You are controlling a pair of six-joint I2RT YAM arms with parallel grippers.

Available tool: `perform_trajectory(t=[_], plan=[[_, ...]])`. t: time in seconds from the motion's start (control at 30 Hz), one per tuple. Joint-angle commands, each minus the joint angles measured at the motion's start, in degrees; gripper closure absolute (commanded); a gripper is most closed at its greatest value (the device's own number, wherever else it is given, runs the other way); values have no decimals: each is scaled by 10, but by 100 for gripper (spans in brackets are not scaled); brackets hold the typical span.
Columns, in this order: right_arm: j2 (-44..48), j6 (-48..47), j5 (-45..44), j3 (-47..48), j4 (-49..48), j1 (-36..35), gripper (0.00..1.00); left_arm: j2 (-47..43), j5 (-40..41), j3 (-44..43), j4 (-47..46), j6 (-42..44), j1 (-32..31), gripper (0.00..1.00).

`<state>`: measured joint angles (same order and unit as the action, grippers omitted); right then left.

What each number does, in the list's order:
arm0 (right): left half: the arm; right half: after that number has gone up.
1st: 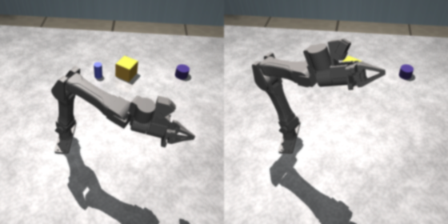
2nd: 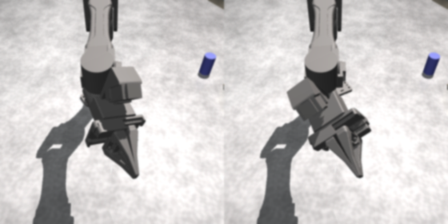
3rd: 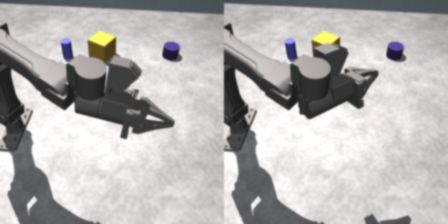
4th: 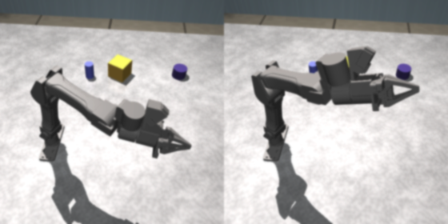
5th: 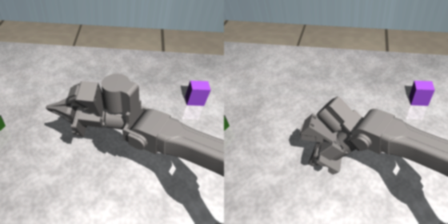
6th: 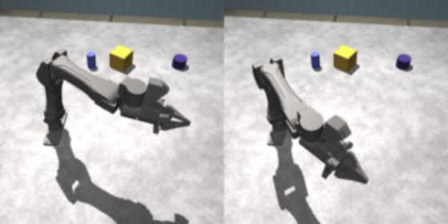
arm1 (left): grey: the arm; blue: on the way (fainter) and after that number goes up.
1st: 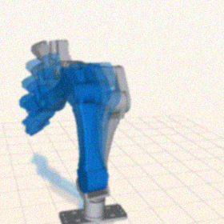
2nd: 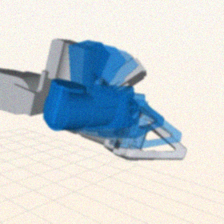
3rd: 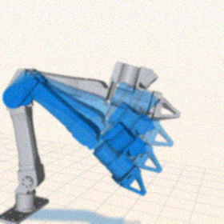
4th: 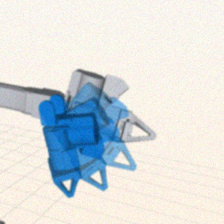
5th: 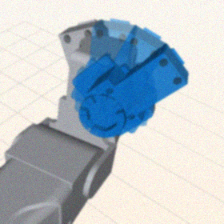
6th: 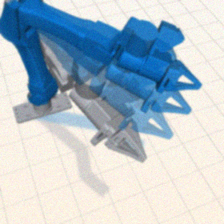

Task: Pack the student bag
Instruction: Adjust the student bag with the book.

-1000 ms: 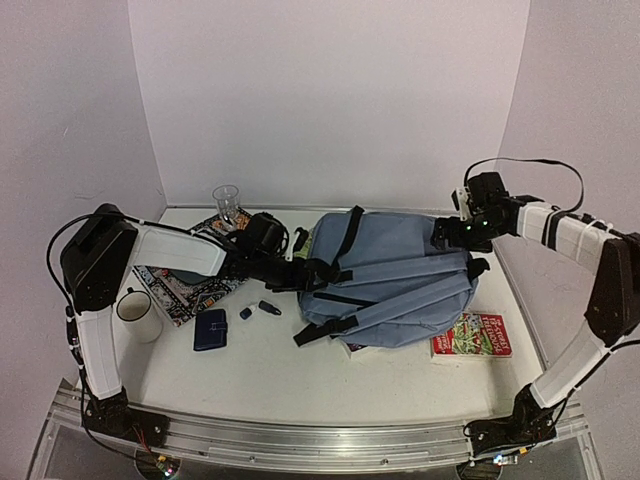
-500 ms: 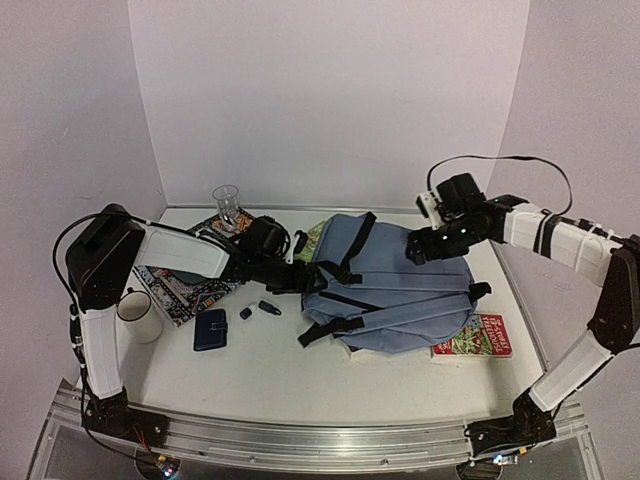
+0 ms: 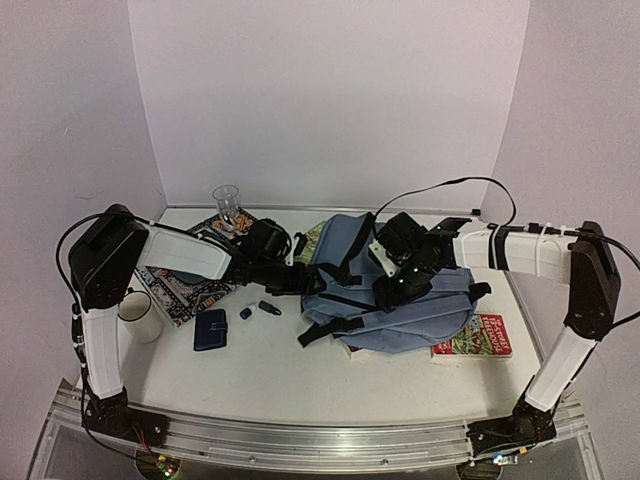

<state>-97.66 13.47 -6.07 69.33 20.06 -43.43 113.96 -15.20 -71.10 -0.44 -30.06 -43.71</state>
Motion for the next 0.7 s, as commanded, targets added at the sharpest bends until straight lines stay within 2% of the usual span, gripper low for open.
perform_trajectory(t=[0.0, 0.27, 0.4, 0.6, 0.67], plan=[[23, 52, -37, -29, 79, -23, 42, 11, 25, -15, 1, 2, -1, 22], [76, 95, -23, -98, 129, -31, 46, 21, 52, -28, 29, 7, -1, 22], [101, 100, 0, -120, 125, -30, 46, 22, 67, -34, 37, 14, -1, 22], [116, 121, 1, -111, 76, -30, 42, -21, 81, -27, 39, 45, -1, 21], [134, 143, -6, -112, 54, -25, 37, -51, 98, -14, 40, 63, -1, 20]])
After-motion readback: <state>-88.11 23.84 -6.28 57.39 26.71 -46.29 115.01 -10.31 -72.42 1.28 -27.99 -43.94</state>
